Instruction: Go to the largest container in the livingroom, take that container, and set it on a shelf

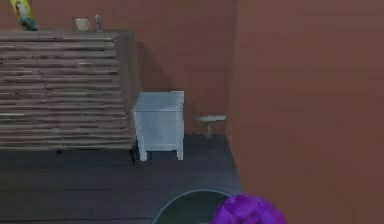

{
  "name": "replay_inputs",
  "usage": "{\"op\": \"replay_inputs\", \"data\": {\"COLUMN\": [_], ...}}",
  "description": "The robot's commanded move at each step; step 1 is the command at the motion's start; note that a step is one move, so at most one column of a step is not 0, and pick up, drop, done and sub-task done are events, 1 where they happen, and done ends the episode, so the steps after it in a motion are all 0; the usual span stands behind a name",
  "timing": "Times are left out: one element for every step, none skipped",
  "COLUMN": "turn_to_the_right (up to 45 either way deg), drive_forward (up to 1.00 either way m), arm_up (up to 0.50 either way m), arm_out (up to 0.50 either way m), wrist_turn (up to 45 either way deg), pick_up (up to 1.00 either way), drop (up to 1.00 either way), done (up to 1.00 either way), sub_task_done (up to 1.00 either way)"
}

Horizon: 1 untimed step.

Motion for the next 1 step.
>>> {"op": "replay_inputs", "data": {"turn_to_the_right": [0.0], "drive_forward": [1.0], "arm_up": [0.0], "arm_out": [0.0], "wrist_turn": [0.0], "pick_up": [0.0], "drop": [0.0], "done": [0.0], "sub_task_done": [0.0]}}
